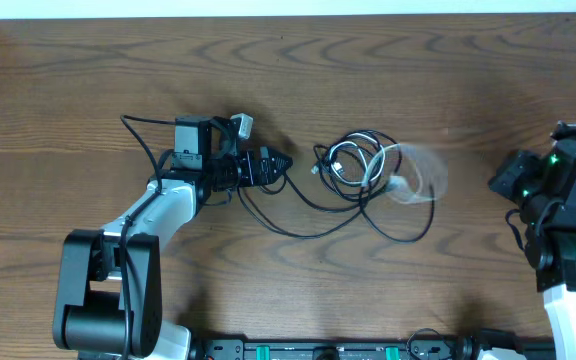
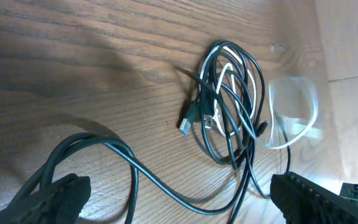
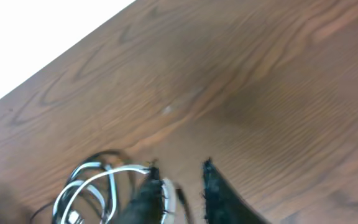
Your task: Untangle cables
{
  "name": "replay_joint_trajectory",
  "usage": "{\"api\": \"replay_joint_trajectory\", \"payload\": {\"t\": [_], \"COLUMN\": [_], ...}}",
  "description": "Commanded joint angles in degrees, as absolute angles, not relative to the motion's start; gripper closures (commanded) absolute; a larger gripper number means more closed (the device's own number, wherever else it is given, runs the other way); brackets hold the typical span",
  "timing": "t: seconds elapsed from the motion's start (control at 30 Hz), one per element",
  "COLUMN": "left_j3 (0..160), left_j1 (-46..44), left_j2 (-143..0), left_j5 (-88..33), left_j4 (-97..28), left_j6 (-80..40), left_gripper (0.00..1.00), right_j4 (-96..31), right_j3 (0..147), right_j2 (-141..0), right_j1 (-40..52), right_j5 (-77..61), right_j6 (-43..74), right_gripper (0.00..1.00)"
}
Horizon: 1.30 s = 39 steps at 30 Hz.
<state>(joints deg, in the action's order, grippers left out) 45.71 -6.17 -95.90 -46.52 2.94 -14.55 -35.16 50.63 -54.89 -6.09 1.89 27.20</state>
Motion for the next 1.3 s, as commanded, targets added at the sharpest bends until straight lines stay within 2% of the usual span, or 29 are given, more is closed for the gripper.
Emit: {"api": "replay_joint_trajectory", "payload": {"t": [0.0,0.13,0.37,0.57,0.67,0.77,0.83,1.03,1.27], "left_j3": [46.2,46.2,46.2,46.2,46.2,46.2,46.2,46.2,46.2], "left_j1": [-6.2,-6.2,-6.2,-6.2,-6.2,-6.2,-6.2,-6.2,-6.2], "left_j2": [-95.7,-95.7,-95.7,-95.7,-95.7,-95.7,-95.7,-95.7,-95.7], "left_j5": [-46.4,-46.4,-46.4,-46.4,-46.4,-46.4,-46.4,-46.4,-46.4], "left_j4": [2.8,2.8,2.8,2.8,2.8,2.8,2.8,2.8,2.8], "left_j6": [-13.8,-13.8,-13.8,-13.8,-13.8,-13.8,-13.8,-13.8,-13.8], "left_gripper": [0.01,0.01,0.01,0.01,0.01,0.01,0.01,0.01,0.01], "right_j4": [-35.5,-35.2,-27.2,-16.6,-13.1,-8.0,-3.7,0.4,2.6], "right_j3": [51.8,51.8,51.8,51.8,51.8,51.8,51.8,51.8,51.8], "right_j2": [-57.4,-59.9,-67.2,-74.4,-79.2,-84.6,-89.2,-94.4,-98.5], "right_j1": [-5.2,-4.6,1.1,11.2,15.0,16.9,18.7,20.4,21.6], "right_j5": [-6.2,-8.1,-20.0,-19.5,-14.3,-14.4,-14.5,-13.9,-13.9], "right_j6": [27.8,27.8,27.5,28.0,35.9,39.4,42.5,46.9,48.6], "right_gripper": [0.69,0.59,0.58,0.55,0.53,0.55,0.59,0.57,0.59]}}
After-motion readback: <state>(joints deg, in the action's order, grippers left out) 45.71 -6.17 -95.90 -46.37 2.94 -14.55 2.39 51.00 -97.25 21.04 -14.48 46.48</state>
